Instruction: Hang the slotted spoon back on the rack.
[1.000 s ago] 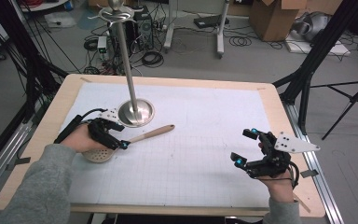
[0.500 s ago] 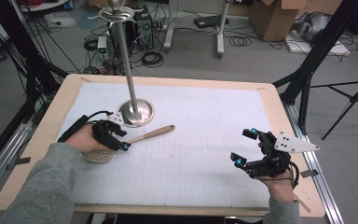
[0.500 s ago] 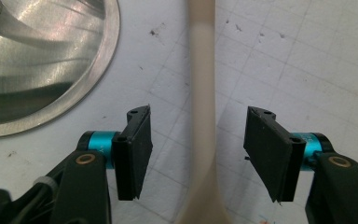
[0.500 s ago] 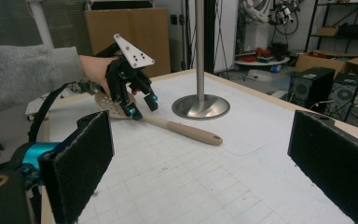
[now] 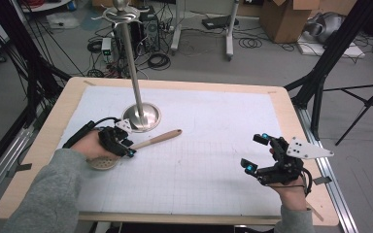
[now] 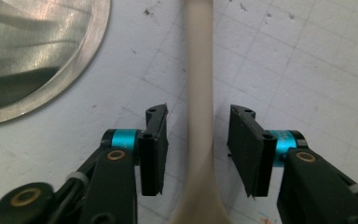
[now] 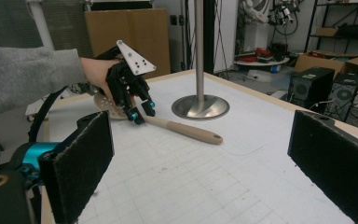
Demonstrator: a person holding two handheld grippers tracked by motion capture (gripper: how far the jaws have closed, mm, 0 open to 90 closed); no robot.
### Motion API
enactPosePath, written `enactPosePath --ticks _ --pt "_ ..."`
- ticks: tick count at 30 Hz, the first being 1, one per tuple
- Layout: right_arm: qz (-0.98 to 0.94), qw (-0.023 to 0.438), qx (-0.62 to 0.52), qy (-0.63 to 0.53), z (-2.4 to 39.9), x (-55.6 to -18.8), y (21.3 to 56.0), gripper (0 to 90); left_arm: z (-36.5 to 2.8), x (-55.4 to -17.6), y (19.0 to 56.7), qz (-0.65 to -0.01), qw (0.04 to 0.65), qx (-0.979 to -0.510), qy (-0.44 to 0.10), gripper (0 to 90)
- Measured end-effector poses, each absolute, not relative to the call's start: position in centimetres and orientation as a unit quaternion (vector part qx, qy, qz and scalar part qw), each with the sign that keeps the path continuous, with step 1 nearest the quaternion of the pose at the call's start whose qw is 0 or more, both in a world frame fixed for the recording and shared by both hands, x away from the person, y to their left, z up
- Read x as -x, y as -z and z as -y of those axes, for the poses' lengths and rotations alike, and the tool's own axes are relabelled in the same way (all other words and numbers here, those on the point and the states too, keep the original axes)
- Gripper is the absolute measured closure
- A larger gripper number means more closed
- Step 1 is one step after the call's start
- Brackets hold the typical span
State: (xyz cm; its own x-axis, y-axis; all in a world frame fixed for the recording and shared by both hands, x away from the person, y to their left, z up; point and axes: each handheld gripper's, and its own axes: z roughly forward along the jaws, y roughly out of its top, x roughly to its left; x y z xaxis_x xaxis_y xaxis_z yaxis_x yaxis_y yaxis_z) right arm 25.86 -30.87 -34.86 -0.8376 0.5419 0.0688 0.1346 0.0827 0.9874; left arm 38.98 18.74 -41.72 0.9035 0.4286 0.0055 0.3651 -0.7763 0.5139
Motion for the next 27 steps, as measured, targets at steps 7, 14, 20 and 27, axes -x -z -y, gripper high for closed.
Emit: enactPosePath --ticks 7,14,20,27 --pt "-0.717 0.162 -0.237 -0.635 31.0 -25.8 34.8 5.6 -18.7 -39.1 41.6 -0.219 0.259 -0.939 -0.056 74.5" --pt "-0.708 0.168 -0.247 -0.64 31.5 -25.7 34.8 5.6 -18.5 -38.9 41.6 -0.212 0.257 -0.941 -0.063 77.7" --pt "-0.715 0.165 -0.246 -0.633 31.3 -25.8 35.0 5.6 -18.3 -38.7 41.6 -0.211 0.254 -0.941 -0.07 77.8" --pt "-0.714 0.164 -0.246 -0.634 31.3 -26.0 35.0 5.6 -19.9 -38.3 41.0 -0.234 0.277 -0.928 -0.083 77.9"
